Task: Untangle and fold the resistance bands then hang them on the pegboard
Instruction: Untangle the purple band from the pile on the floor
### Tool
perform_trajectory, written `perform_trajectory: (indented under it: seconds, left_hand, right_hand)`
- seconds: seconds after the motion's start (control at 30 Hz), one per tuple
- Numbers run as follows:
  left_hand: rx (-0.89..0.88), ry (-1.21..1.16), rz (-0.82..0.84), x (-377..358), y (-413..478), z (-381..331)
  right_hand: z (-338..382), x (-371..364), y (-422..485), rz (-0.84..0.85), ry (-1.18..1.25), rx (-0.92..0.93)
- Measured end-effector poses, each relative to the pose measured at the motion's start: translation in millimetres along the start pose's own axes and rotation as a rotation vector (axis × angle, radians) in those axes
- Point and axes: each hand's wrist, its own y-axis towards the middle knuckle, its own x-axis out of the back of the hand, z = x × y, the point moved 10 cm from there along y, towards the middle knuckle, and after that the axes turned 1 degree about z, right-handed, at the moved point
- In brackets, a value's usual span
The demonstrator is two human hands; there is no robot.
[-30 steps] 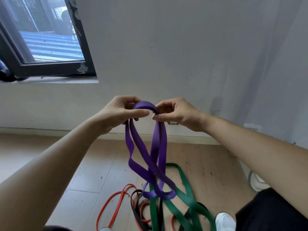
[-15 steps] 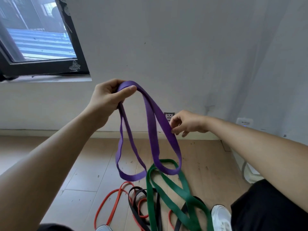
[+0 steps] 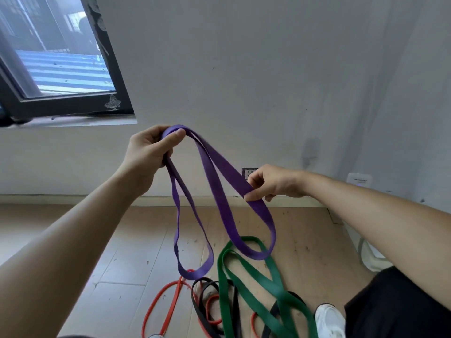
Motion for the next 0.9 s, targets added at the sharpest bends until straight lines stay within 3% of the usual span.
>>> perform_trajectory:
  seconds: [0.23, 0.33, 0.47, 0.6, 0.67, 0.77, 0.9]
  left_hand:
    - [0.026, 0.012, -0.045, 8, 2, 10]
    - [0.049, 0.025, -0.069, 13, 2, 17]
    - [0.058, 0.039, -0.067, 16, 2, 22]
    - [0.014, 0.106, -0.024, 5, 0, 16]
    - [0.001, 0.102, -0.035, 3, 1, 13]
    - [0.013, 0.100, -0.050, 6, 3, 15]
    - [0.041, 0.140, -0.070, 14, 3, 26]
  right_hand:
    - [-13, 19, -9, -0.035, 0.177, -0.094]
    - [-6, 27, -13, -0.084, 0.083, -0.028]
    - [2, 48, -17, -0.308, -0.039, 0.051]
    - [-18, 77, -20, -0.556, -0.308, -0.126]
    - [-28, 85, -22, -0.617, -0.197, -0.172]
    - [-28, 81, -20, -0.556, 0.111, -0.127]
    - [-20, 55, -22, -0.101, 0.293, -0.121]
